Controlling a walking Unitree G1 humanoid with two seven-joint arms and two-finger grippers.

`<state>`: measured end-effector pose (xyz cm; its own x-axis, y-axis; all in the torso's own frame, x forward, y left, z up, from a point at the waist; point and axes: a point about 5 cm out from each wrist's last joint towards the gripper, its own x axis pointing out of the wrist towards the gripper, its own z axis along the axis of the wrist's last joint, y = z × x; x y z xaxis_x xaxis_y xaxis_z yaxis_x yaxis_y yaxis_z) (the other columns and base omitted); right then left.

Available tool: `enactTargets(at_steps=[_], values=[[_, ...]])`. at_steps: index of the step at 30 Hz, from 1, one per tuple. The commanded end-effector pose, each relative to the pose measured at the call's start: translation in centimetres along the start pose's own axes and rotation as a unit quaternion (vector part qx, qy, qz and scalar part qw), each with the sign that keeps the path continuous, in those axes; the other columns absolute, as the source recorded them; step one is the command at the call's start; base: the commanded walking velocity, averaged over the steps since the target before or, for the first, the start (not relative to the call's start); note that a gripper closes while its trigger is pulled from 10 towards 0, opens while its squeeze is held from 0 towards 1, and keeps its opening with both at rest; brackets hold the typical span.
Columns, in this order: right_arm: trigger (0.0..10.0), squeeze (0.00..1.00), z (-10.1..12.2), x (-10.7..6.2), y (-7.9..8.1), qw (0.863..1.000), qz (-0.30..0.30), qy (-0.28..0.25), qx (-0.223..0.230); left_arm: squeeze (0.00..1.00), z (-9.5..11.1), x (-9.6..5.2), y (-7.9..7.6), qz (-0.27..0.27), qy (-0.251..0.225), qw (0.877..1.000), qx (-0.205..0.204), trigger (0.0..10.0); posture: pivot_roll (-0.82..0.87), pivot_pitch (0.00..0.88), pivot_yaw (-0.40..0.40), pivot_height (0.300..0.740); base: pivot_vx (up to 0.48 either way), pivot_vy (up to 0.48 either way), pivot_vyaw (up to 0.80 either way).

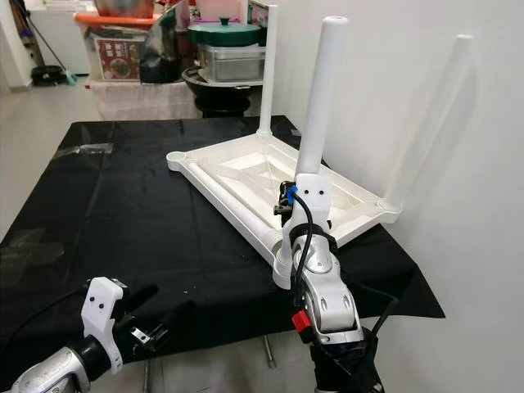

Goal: Building children table

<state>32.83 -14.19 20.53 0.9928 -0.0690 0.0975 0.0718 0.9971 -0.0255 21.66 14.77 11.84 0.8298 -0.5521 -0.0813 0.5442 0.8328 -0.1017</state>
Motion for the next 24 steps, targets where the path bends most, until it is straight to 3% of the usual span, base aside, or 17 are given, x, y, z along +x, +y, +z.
enactTargets(at_steps=[1, 24], values=[[10.0, 0.00, 0.66, 0.42, -1.84, 0.999, -0.036, -0.012, -0.037, 0.00, -0.05, 0.17, -0.17, -0.006, 0.000, 1.000, 0.005, 10.0, 0.07, 0.000, -0.050, 0.740, 0.000, 0.000, 0.00], [10.0, 0.00, 0.27, 0.69, -2.11, 0.999, -0.032, 0.009, -0.029, 0.00, -0.21, 0.25, -0.24, -0.009, 0.003, 1.000, 0.005, 10.0, 0.07, 0.000, -0.048, 0.740, 0.000, 0.000, 0.00]])
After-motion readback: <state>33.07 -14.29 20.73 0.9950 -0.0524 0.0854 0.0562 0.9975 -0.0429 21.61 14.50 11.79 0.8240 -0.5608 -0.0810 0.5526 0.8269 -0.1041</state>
